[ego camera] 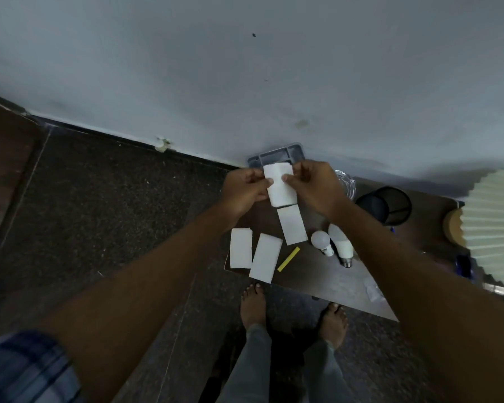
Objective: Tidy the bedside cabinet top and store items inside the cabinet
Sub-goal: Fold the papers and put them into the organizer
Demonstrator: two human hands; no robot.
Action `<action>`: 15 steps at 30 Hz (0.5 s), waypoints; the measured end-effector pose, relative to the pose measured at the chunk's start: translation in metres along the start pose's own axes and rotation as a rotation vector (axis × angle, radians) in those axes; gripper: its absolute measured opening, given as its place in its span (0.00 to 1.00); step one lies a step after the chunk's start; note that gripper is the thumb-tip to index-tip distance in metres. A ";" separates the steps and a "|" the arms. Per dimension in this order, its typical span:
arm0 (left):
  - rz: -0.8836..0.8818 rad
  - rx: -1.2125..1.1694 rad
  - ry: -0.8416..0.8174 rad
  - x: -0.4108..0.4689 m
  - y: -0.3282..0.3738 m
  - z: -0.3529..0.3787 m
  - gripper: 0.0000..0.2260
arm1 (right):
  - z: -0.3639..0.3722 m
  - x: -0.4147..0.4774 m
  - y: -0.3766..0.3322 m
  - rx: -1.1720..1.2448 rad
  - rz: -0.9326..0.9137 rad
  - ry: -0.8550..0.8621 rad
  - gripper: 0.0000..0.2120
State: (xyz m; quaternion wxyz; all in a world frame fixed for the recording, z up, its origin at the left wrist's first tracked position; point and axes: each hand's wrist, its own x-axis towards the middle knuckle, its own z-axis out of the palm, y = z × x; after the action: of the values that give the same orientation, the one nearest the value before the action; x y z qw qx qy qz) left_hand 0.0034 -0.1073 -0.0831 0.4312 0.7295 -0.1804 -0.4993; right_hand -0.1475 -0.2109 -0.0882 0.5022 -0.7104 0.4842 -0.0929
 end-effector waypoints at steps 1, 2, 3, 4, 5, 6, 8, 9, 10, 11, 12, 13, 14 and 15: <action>0.027 0.007 0.027 0.005 0.006 0.000 0.05 | -0.002 0.006 -0.005 -0.051 -0.031 0.028 0.08; 0.054 0.014 0.061 0.009 0.012 0.000 0.05 | -0.005 0.012 -0.009 -0.087 -0.058 0.057 0.08; 0.081 0.022 0.093 0.014 0.019 0.000 0.05 | -0.008 0.018 -0.014 -0.099 -0.082 0.082 0.08; 0.105 0.026 0.119 0.018 0.026 0.000 0.06 | -0.010 0.024 -0.019 -0.090 -0.106 0.098 0.06; 0.125 0.029 0.135 0.021 0.032 0.000 0.07 | -0.011 0.029 -0.023 -0.076 -0.129 0.107 0.04; 0.141 0.031 0.149 0.024 0.037 0.000 0.07 | -0.012 0.034 -0.028 -0.068 -0.152 0.120 0.03; 0.164 0.045 0.175 0.029 0.045 0.000 0.09 | -0.012 0.045 -0.033 -0.071 -0.178 0.147 0.05; 0.174 0.055 0.186 0.031 0.047 0.000 0.10 | -0.011 0.049 -0.034 -0.072 -0.174 0.153 0.06; 0.181 0.067 0.195 0.033 0.049 0.000 0.10 | -0.010 0.052 -0.034 -0.073 -0.164 0.157 0.06; 0.186 0.079 0.201 0.034 0.049 0.001 0.10 | -0.009 0.055 -0.033 -0.073 -0.152 0.158 0.07; 0.190 0.094 0.205 0.034 0.049 0.001 0.10 | -0.008 0.057 -0.032 -0.071 -0.142 0.157 0.07; 0.193 0.111 0.209 0.035 0.048 0.001 0.10 | -0.007 0.059 -0.031 -0.070 -0.136 0.154 0.07; 0.197 0.126 0.213 0.035 0.047 0.001 0.10 | -0.006 0.060 -0.030 -0.068 -0.137 0.148 0.07; 0.201 0.137 0.216 0.036 0.046 0.001 0.10 | -0.005 0.061 -0.030 -0.067 -0.143 0.140 0.07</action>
State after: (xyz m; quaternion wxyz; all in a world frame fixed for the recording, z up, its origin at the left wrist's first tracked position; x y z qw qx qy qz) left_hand 0.0259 -0.1582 -0.0665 0.4451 0.7849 -0.2390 -0.3587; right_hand -0.1019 -0.2613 -0.0835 0.4352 -0.7513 0.4691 -0.1616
